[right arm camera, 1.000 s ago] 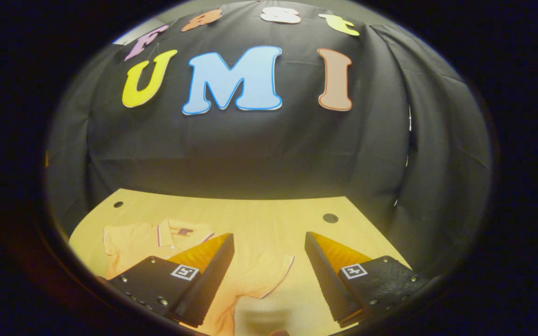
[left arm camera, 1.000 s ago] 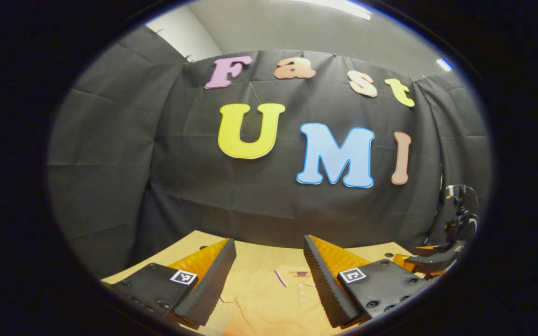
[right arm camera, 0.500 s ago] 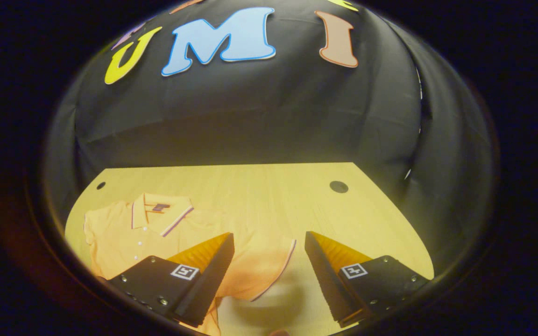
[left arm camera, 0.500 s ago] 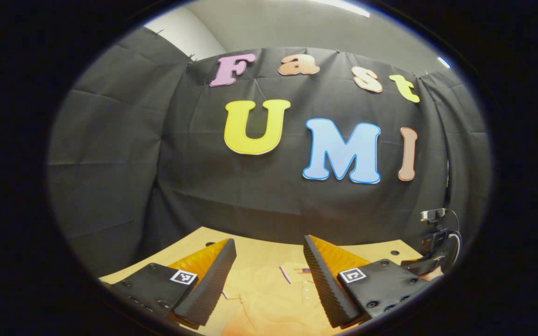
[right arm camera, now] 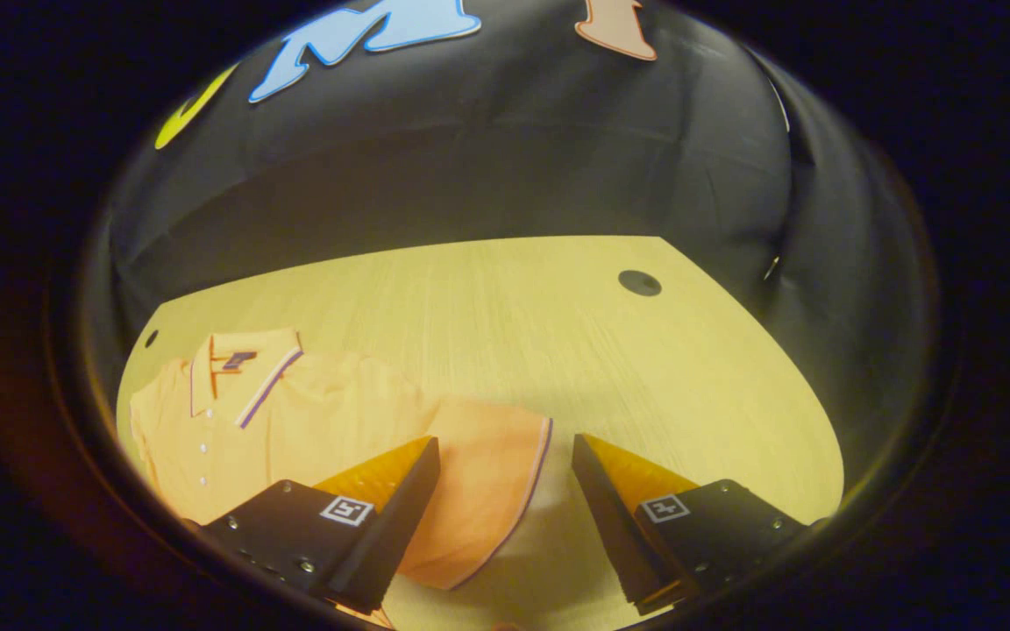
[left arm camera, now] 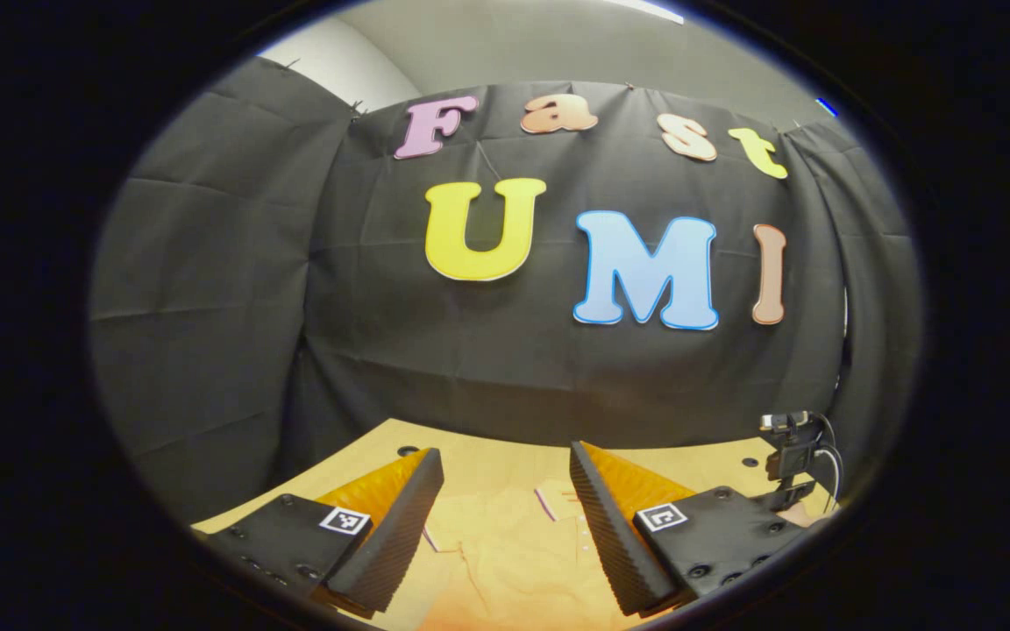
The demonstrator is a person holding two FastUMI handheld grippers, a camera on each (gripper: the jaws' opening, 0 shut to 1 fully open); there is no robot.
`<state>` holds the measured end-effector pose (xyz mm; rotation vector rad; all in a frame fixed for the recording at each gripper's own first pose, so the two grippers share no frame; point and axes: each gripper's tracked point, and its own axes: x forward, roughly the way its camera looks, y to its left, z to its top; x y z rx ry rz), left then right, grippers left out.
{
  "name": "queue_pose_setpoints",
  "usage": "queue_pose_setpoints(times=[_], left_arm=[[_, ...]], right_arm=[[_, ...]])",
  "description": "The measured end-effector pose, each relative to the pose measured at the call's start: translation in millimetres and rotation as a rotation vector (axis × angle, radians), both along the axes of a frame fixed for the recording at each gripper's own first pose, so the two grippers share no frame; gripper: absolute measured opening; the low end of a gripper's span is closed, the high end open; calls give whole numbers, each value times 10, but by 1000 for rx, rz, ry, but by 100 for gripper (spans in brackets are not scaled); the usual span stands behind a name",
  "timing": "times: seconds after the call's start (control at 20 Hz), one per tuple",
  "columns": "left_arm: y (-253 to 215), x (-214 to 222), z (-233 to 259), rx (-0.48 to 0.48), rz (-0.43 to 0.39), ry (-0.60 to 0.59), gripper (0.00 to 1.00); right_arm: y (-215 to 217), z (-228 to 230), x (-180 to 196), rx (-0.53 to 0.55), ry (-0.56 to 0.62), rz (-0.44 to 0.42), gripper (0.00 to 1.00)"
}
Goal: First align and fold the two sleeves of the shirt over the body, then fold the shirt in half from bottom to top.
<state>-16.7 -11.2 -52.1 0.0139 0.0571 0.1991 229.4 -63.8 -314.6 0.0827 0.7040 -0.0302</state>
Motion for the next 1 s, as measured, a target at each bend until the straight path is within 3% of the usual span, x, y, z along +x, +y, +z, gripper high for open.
queue_pose_setpoints(times=[0.2, 0.35, 0.5, 0.55, 0.6, 0.65, 0.7, 1.0], left_arm=[[12, -12, -51, -11, 9, 8, 94], [-3, -25, -49, -12, 8, 4, 95], [-21, -49, -20, -5, 11, -1, 93], [-13, -65, -23, -5, 13, -1, 94], [-8, -85, -37, -7, 16, -1, 94], [-5, -104, -35, -9, 18, 0, 94], [-5, -125, -33, -10, 21, 0, 94], [18, -221, -35, -22, 36, -13, 94]], right_arm=[[32, -129, -45, 21, 42, 15, 95], [41, -150, -67, 20, 46, 16, 89], [17, -132, -49, 50, 55, -18, 40], [41, -132, -41, 65, 54, -9, 30], [46, -122, -88, 75, 65, -29, 29], [94, -126, -37, 88, 58, -18, 2], [103, -79, -36, 92, 46, -6, 7], [392, 425, -137, 25, -74, 105, 7]])
